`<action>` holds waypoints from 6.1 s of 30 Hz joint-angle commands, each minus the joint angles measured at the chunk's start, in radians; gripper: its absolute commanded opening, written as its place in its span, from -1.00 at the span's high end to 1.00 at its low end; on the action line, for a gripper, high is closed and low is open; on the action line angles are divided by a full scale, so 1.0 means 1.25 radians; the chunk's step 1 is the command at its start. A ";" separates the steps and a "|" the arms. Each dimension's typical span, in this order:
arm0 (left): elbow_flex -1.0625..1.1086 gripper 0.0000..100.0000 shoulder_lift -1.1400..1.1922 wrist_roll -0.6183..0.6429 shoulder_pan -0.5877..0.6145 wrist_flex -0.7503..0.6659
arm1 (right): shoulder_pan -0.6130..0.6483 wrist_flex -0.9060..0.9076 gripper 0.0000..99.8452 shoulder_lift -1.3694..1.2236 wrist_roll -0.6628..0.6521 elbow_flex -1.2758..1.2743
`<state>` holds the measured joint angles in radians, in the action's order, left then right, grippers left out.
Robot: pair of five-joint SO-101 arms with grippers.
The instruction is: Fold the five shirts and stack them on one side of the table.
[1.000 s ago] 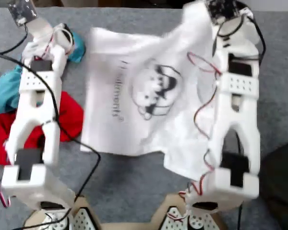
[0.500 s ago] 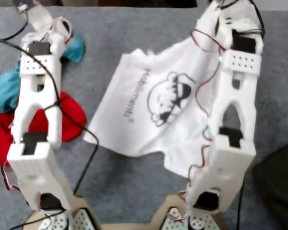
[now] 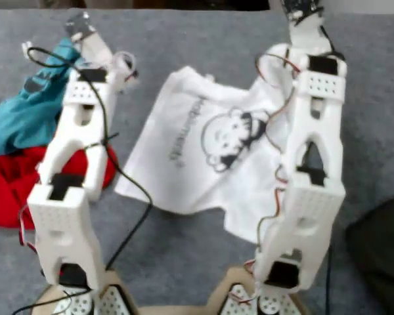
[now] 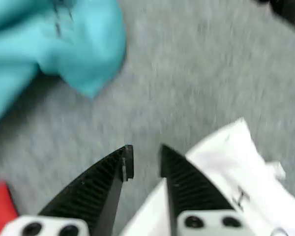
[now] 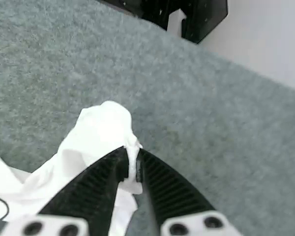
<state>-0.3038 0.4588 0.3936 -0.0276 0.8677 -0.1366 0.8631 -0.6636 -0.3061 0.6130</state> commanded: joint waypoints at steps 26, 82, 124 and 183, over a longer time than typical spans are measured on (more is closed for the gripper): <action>0.064 0.71 0.044 0.025 -0.131 0.139 | -0.013 -0.092 0.99 -0.165 0.074 0.088; -0.410 0.66 0.373 0.090 0.020 -0.016 | -0.007 -0.043 0.99 -0.165 0.011 0.085; -0.446 0.96 0.400 -0.126 -0.048 0.026 | -0.006 -0.044 0.99 -0.160 0.011 0.091; -1.097 0.96 0.358 -0.277 0.028 0.616 | 0.035 0.733 0.99 0.023 -0.204 0.848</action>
<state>-1.6295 0.9666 0.0621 0.0138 1.6011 -0.0844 1.7285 -0.7219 -0.5547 1.6072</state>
